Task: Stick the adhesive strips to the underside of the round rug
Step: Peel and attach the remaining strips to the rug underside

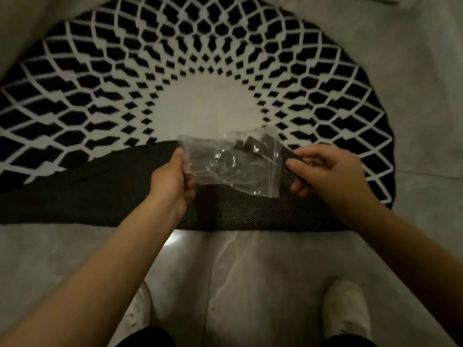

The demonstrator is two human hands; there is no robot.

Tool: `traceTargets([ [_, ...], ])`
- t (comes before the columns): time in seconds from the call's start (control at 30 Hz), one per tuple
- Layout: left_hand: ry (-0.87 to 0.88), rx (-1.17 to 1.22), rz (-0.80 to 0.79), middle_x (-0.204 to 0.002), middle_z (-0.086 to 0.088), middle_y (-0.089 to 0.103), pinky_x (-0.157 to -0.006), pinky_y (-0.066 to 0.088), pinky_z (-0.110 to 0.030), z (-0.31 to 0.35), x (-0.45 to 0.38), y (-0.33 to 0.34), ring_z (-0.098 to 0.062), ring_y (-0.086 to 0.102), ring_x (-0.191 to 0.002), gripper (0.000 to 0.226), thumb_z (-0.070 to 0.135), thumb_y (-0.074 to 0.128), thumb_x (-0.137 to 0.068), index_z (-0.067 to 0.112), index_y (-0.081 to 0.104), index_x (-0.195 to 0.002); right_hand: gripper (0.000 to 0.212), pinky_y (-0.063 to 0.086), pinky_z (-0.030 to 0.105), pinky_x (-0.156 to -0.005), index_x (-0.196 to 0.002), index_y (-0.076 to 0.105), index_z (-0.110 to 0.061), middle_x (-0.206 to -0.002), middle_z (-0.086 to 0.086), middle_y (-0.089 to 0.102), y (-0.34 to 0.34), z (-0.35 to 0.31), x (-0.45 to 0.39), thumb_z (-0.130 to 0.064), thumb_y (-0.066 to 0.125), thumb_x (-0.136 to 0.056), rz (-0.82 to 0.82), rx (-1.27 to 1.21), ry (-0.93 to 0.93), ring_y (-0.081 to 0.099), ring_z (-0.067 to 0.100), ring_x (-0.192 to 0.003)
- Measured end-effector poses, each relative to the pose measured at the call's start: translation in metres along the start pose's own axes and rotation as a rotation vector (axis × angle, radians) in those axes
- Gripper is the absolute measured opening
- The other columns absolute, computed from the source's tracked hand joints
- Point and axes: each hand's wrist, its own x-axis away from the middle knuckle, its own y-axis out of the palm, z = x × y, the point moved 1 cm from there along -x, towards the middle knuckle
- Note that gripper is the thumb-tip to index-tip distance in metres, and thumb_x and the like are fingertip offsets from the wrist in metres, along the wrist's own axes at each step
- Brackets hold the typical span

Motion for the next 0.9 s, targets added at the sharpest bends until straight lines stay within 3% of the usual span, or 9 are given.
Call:
traceTargets([
  [0.13,-0.222,0.181,-0.154,-0.040,0.010,0.033,-0.026,0.016,-0.013,0.034,0.047,0.018,-0.002,0.023,-0.026,0.038,0.037,0.047,-0.097,0.022,0.039,-0.062,0.007,0.049,0.021,-0.044,-0.087,0.060,-0.014,-0.074,0.010,0.064,-0.041,-0.040,0.031,-0.007,0.063,-0.086,0.073,-0.112,0.050,0.062,0.014,-0.050],
  [0.23,-0.161,0.340,-0.108,-0.060,0.005,0.046,-0.032,0.031,-0.010,0.068,0.096,0.022,-0.001,0.038,-0.038,0.025,0.040,0.053,-0.093,0.015,0.056,-0.089,0.007,0.048,0.021,-0.043,-0.085,0.058,-0.014,-0.069,0.007,0.059,-0.065,-0.070,0.061,-0.009,0.056,-0.090,0.140,-0.260,0.098,0.060,0.012,-0.050],
  [0.37,0.006,0.509,-0.124,-0.085,-0.004,0.058,-0.045,0.048,-0.012,0.105,0.167,0.025,-0.007,0.060,-0.064,0.029,0.029,0.058,-0.092,0.007,0.056,-0.110,0.007,0.048,0.022,-0.042,-0.086,0.056,-0.015,-0.069,0.004,0.062,-0.087,-0.115,0.100,-0.011,0.056,-0.091,0.203,-0.428,0.057,0.062,0.013,-0.053],
  [0.47,0.106,0.478,-0.250,-0.100,-0.007,0.064,-0.052,0.051,-0.013,0.121,0.224,0.024,-0.010,0.064,-0.081,0.029,0.017,0.058,-0.092,0.005,0.059,-0.118,0.004,0.050,0.023,-0.045,-0.091,0.056,-0.014,-0.074,0.003,0.068,-0.103,-0.156,0.135,-0.010,0.056,-0.091,0.205,-0.483,0.000,0.064,0.012,-0.055],
  [0.63,0.170,0.420,-0.386,-0.107,-0.009,0.064,-0.059,0.054,-0.016,0.118,0.313,0.031,-0.011,0.065,-0.086,0.031,0.010,0.062,-0.088,0.007,0.062,-0.119,0.020,0.053,0.026,-0.056,-0.110,0.060,-0.009,-0.077,0.004,0.071,-0.132,-0.206,0.194,-0.010,0.058,-0.089,0.186,-0.529,-0.113,0.064,0.015,-0.064],
  [0.77,0.105,0.406,-0.596,-0.109,-0.014,0.062,-0.069,0.058,-0.023,0.092,0.393,0.056,-0.019,0.063,-0.093,0.024,0.007,0.057,-0.089,0.002,0.061,-0.113,0.014,0.055,0.023,-0.061,-0.098,0.068,-0.010,-0.084,0.007,0.073,-0.158,-0.232,0.239,-0.009,0.059,-0.087,0.215,-0.513,-0.174,0.067,0.015,-0.069],
  [0.9,0.058,0.245,-0.782,-0.112,-0.014,0.066,-0.074,0.054,-0.029,0.060,0.456,0.095,-0.024,0.065,-0.103,0.030,0.006,0.059,-0.086,0.010,0.062,-0.115,0.012,0.055,0.022,-0.064,-0.095,0.067,-0.010,-0.085,0.005,0.074,-0.201,-0.250,0.289,-0.008,0.058,-0.088,0.282,-0.520,-0.217,0.070,0.014,-0.074],
])
